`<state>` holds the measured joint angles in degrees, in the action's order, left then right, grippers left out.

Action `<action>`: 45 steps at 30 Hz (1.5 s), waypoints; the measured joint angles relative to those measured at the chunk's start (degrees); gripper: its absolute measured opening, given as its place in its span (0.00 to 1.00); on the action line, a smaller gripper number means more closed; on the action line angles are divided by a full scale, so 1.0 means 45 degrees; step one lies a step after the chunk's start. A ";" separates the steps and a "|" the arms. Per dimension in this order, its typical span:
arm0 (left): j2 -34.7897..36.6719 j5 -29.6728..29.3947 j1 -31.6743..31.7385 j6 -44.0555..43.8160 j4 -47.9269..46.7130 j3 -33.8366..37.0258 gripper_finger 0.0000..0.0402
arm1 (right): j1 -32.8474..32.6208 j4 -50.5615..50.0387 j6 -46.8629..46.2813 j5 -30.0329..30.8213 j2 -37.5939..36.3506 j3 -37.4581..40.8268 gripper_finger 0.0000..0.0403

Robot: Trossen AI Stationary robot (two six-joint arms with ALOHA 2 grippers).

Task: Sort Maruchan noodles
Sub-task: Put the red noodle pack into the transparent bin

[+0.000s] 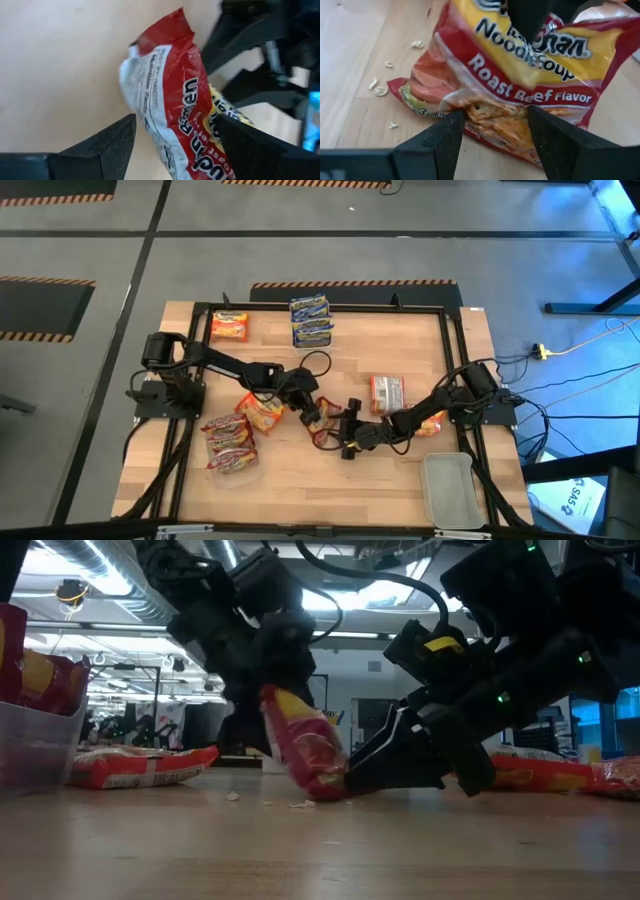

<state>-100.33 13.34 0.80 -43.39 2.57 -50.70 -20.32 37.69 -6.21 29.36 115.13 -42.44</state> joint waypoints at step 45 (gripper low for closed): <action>0.0024 -0.1301 -0.0185 -0.2042 0.1394 -0.0015 0.91 | 0.0019 -0.0010 0.0062 0.0011 0.0044 0.0036 0.54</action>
<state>-100.22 7.49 -0.03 -52.58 8.84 -50.76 -20.23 37.65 -5.93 29.41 115.33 -42.28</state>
